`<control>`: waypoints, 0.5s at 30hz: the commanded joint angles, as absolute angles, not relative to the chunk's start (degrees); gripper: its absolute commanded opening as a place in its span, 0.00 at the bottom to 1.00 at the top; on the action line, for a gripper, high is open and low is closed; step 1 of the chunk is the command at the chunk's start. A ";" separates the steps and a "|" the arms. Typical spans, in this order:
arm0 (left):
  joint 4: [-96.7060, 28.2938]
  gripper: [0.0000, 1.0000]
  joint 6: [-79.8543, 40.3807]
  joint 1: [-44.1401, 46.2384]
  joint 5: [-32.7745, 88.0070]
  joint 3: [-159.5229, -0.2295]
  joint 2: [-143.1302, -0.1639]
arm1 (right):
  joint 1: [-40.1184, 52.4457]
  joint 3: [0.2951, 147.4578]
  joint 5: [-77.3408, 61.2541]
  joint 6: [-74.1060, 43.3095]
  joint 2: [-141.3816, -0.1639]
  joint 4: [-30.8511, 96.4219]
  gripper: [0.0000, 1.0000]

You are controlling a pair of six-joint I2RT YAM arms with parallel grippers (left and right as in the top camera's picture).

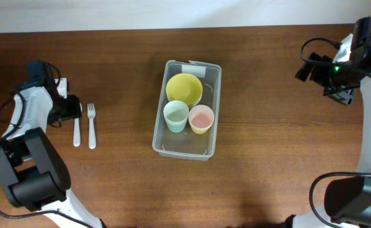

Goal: Pack container
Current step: 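Move left gripper to the white spoon and grasp its handle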

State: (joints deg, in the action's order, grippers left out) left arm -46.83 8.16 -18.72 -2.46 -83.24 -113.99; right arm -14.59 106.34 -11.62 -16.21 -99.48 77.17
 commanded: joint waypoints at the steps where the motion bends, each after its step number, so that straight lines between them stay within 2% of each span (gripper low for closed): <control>1: -46.48 0.61 11.07 -18.83 0.03 -82.15 -113.58 | -14.66 106.78 -11.53 -15.90 -99.09 77.14 0.99; 11: -43.51 0.55 11.05 -18.81 -0.84 -79.26 -115.55 | -14.66 106.78 -11.53 -15.90 -99.09 77.14 0.99; 15: -43.92 0.48 11.03 -18.81 -0.82 -79.26 -118.34 | -14.66 106.78 -11.53 -15.90 -99.09 77.14 0.99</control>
